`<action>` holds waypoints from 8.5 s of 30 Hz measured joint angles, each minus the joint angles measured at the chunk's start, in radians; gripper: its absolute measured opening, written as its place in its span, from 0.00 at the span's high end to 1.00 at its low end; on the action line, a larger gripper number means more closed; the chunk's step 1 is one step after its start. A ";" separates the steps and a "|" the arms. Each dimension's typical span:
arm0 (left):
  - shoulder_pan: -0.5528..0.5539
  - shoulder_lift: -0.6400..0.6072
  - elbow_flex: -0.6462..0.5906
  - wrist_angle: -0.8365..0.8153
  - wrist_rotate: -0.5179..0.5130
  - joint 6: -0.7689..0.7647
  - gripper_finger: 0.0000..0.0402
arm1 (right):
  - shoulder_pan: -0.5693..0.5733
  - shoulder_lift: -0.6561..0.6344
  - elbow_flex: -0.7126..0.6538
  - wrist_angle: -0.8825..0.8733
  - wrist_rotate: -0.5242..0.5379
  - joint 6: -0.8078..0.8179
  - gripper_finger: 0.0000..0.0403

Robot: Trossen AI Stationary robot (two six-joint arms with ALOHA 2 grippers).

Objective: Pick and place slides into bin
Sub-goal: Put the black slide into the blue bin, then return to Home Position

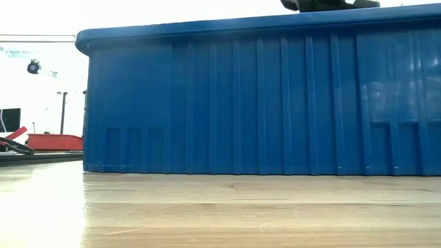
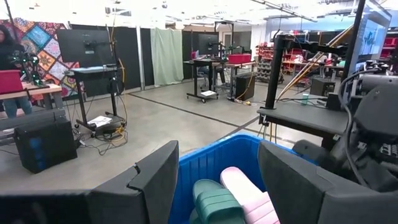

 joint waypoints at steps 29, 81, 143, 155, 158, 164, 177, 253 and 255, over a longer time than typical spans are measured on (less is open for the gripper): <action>0.000 -0.001 0.000 -0.004 0.000 0.044 0.49 | 0.023 -0.006 -0.135 -0.152 -0.160 0.114 0.75; 0.000 -0.003 0.000 0.005 0.026 0.044 0.49 | -0.040 -0.517 -0.245 0.799 -0.155 0.889 0.98; 0.337 0.156 0.000 0.434 0.878 0.093 1.00 | -0.038 -1.306 -0.686 0.876 0.014 0.847 0.98; 0.346 0.142 -0.001 0.434 0.882 0.095 1.00 | -0.038 -1.291 -0.858 1.052 -0.091 1.027 0.98; 0.346 0.140 -0.001 0.428 0.882 0.095 1.00 | -0.038 -1.287 -0.954 1.226 -0.132 1.025 0.98; 0.346 0.125 -0.001 0.400 0.882 0.096 1.00 | -0.038 -1.301 -1.133 1.511 -0.133 1.011 0.98; 0.378 0.001 -0.011 0.088 1.060 0.020 1.00 | -0.038 -1.307 -1.219 1.644 -0.099 0.833 0.98; 0.547 -0.962 -1.132 0.374 1.043 -0.088 1.00 | -0.038 -1.227 -1.219 1.361 -0.062 0.999 0.98; 0.547 -0.967 -1.134 0.374 1.042 -0.088 1.00 | -0.038 -1.227 -1.219 1.347 -0.064 1.011 0.98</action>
